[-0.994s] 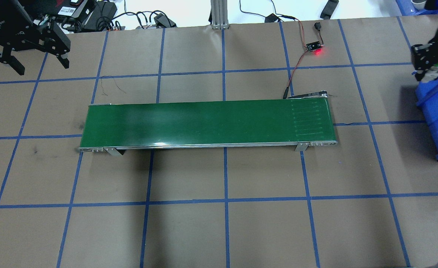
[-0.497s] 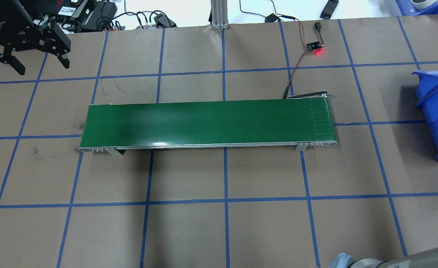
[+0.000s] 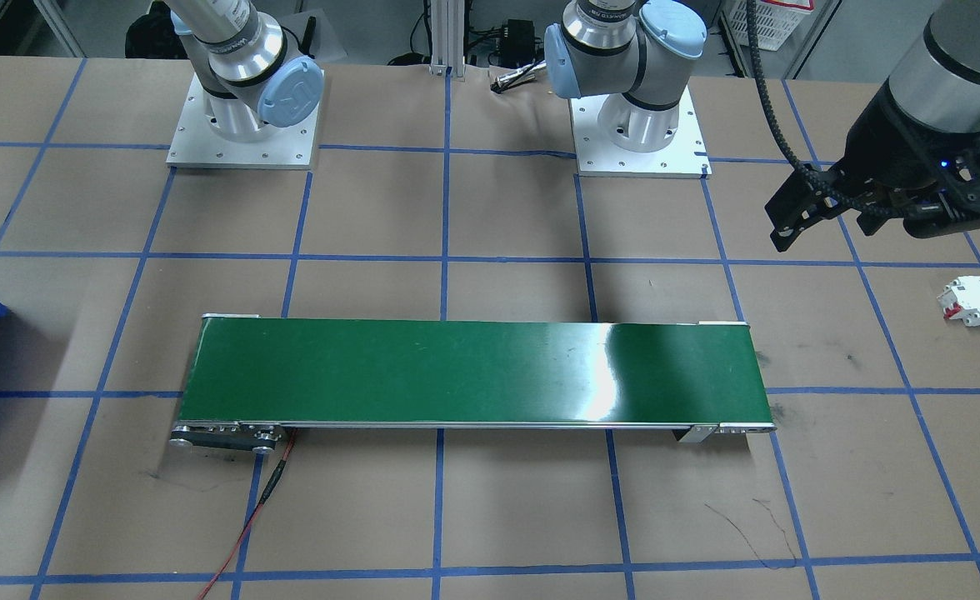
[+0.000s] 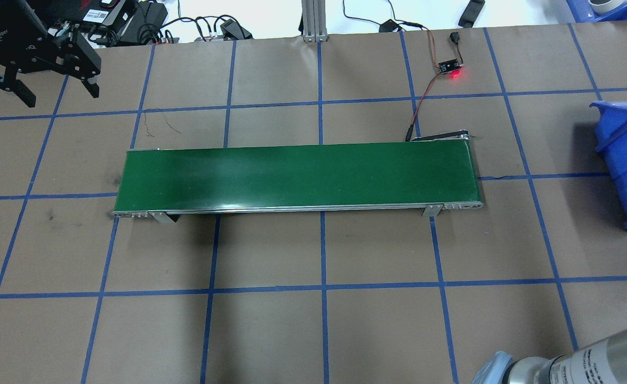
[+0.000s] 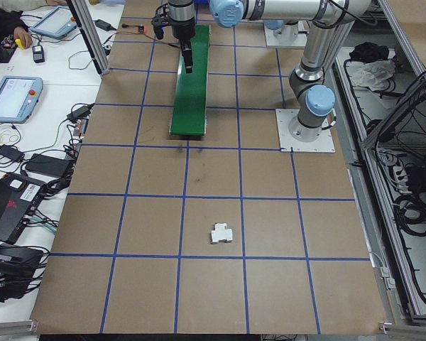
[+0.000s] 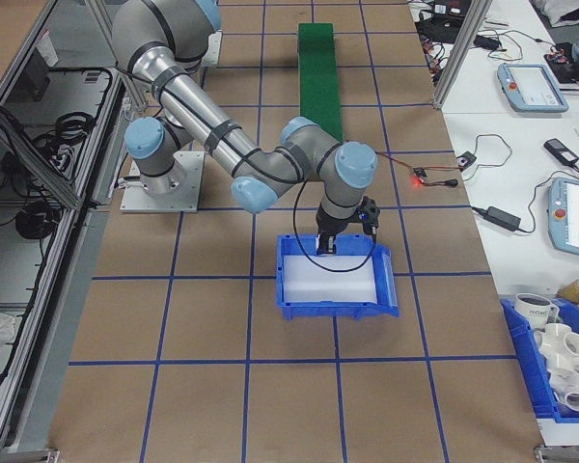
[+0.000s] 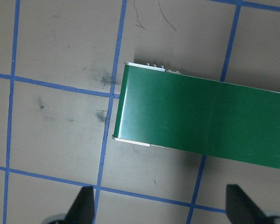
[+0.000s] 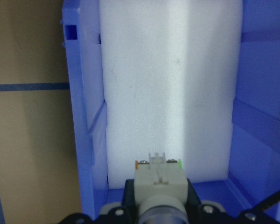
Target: Move button from left to right
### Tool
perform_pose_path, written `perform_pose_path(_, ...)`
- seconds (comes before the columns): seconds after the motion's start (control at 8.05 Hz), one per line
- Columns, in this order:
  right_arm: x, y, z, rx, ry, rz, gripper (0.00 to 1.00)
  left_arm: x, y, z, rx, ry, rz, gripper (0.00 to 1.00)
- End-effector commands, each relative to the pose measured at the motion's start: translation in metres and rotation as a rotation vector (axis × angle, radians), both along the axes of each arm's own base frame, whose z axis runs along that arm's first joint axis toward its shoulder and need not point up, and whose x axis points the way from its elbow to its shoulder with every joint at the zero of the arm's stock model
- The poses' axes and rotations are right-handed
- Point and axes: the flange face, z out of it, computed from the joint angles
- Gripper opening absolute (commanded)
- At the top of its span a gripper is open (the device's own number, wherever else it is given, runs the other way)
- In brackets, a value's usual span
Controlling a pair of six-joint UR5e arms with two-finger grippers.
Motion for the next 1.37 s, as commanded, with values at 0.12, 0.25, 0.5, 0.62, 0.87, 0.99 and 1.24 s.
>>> perform_pose_path(0.12, -0.023, -0.006, -0.044, 0.023, -0.03, 0.05, 0.0, 0.0, 0.0, 0.0, 0.0, 0.0, 0.002, 1.0)
perform_pose_path(0.25, -0.025, -0.008, -0.049, 0.022, -0.03, 0.049, 0.0, 0.0, 0.0, 0.0, 0.0, 0.0, 0.002, 1.0)
perform_pose_path(0.5, -0.036, -0.018, -0.076, 0.008, -0.015, 0.053, 0.0, 0.0, 0.0, 0.0, 0.0, 0.0, 0.0, 1.0)
perform_pose_path(0.62, -0.039, -0.016, -0.077, 0.009, -0.017, 0.058, 0.0, 0.0, 0.0, 0.0, -0.001, 0.0, 0.0, 1.0)
perform_pose_path(0.87, -0.046, -0.011, -0.083, 0.016, -0.029, 0.065, 0.05, 0.0, 0.0, 0.0, -0.002, 0.001, 0.002, 1.0)
perform_pose_path(0.99, -0.045, -0.01, -0.085, 0.018, -0.035, 0.085, 0.13, 0.0, 0.0, 0.0, -0.002, 0.0, 0.002, 1.0)
perform_pose_path(1.24, -0.045, -0.007, -0.093, 0.03, -0.046, 0.088, 0.16, 0.0, 0.0, 0.0, -0.001, 0.0, 0.0, 1.0)
